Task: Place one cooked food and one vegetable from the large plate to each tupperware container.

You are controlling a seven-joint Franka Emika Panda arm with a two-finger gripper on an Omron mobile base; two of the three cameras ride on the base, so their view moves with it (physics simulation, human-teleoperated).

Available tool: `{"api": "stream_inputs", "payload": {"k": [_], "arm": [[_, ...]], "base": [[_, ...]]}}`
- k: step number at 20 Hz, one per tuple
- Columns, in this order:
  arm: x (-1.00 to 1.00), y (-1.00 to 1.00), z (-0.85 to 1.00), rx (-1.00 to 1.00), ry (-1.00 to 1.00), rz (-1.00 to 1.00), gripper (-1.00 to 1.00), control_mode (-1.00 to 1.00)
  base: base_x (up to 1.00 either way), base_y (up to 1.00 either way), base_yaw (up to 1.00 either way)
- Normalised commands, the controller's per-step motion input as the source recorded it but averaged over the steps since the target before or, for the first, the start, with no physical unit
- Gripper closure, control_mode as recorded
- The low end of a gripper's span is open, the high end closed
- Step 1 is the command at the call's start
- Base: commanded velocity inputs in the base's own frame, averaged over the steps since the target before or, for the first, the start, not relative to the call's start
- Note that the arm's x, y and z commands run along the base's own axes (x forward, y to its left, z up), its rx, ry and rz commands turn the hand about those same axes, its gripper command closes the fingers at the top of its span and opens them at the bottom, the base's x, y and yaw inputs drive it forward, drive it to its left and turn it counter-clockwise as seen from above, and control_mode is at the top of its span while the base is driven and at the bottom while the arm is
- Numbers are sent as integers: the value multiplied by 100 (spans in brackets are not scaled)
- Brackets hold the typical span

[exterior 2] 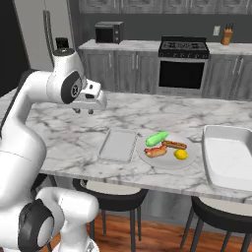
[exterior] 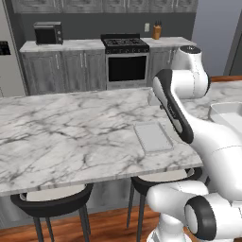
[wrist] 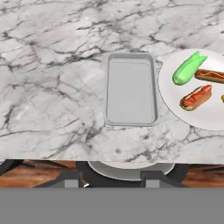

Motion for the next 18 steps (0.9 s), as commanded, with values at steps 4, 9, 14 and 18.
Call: {"api": "stream_inputs", "payload": {"k": [4, 9, 14, 18], "arm": [[-60, 0, 0, 0, 0, 0, -100, -100], [-81, -34, -18, 0, 0, -6, -100, -100], [11, -87, -42, 0, 8, -16, -100, -100], [63, -78, -31, 3, 1, -18, -100, -100]], "base": [[0, 0, 0], [0, 0, 0], [0, 0, 0], [0, 0, 0]]}}
